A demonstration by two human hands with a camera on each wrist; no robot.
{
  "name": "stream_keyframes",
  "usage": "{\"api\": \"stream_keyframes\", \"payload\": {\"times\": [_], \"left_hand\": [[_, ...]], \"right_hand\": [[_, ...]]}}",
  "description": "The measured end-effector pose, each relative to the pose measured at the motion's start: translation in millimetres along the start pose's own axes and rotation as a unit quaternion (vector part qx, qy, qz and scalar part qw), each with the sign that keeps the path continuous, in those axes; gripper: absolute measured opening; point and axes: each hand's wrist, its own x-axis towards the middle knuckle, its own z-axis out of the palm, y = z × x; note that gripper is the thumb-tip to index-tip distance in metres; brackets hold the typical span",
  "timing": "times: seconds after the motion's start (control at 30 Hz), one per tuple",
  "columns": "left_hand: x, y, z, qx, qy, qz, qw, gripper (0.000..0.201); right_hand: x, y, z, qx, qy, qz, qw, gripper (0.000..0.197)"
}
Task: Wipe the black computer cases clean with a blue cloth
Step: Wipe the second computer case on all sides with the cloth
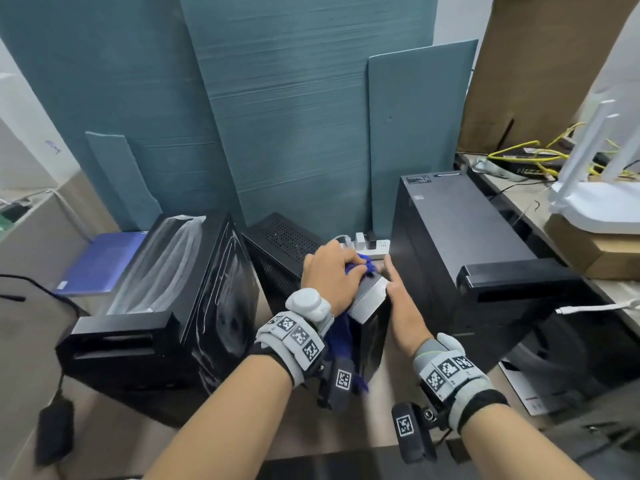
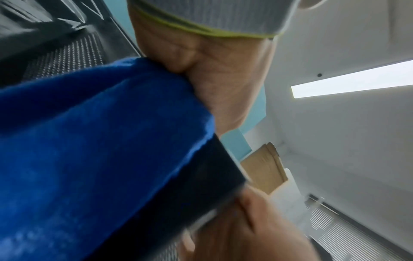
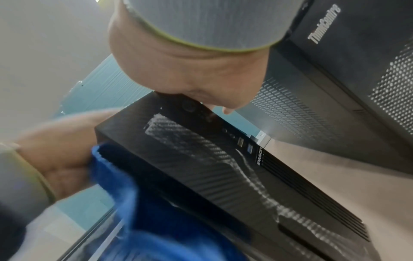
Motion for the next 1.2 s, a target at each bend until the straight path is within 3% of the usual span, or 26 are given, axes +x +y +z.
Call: {"api": "stream_keyframes", "payload": {"times": [0.1,0.13,0.2,0.27,0.33,0.43,0.5,0.63,0.7,0.8,0.97,1.07,1.2], "left_hand": [[-30.0,15.2,1.4,-0.043,-0.061,0.077,0.994,0.012],[-30.7,11.2,-3.4,-0.034,-0.064,0.081,0.994,0.013],[-17.8,-3.3,-12.7,0.015,-0.032,0.047,0.998,0.012],[-6.6,-17.0,-20.4,0.033,0.017,-0.020,0.999,0.008],[-12.7,-10.4,-15.0,0.011,0.046,-0.032,0.998,0.009],[-49.7,12.1,-6.7,-0.045,-0.003,0.056,0.997,0.010],[-57.4,4.5,-12.7,-0.053,-0.019,0.078,0.995,0.010],[-37.1,-22.7,-23.8,-0.031,0.076,-0.016,0.996,0.010],[-51.0,-9.0,-17.8,-0.041,0.073,0.003,0.996,0.010],[-74.4,-0.8,-18.9,-0.070,0.011,0.066,0.995,0.006],[-49.9,-23.9,-25.7,-0.054,0.094,-0.012,0.994,0.005],[-66.3,-13.2,-13.1,-0.058,0.060,0.043,0.996,0.006],[-51.5,-30.5,-22.8,-0.055,0.060,0.042,0.996,0.006]], "right_hand": [[3.9,-1.9,-1.1,0.040,-0.020,0.028,0.999,0.070],[4.7,-0.6,-2.9,0.033,-0.025,0.023,0.999,0.067],[2.0,-3.0,-5.8,-0.024,-0.018,0.003,1.000,0.054],[-3.5,-5.9,-5.2,-0.055,-0.008,-0.004,0.998,0.057],[-6.0,-8.4,-5.7,-0.067,-0.002,-0.011,0.998,0.059],[-4.6,-6.6,-5.6,-0.078,0.000,-0.018,0.997,0.066],[-1.9,-4.0,-8.8,-0.092,-0.006,-0.024,0.995,0.068],[1.4,-0.9,-10.7,-0.090,-0.014,-0.027,0.995,0.063],[0.7,0.2,-8.5,-0.086,-0.008,-0.033,0.996,0.063],[-1.4,0.4,-4.1,-0.076,-0.002,-0.040,0.996,0.065],[-0.2,-4.7,0.8,-0.131,0.052,-0.048,0.989,0.072],[7.8,-26.3,10.2,-0.298,0.084,-0.064,0.949,0.071],[22.3,-48.8,38.6,-0.557,0.067,-0.089,0.823,0.064]]}}
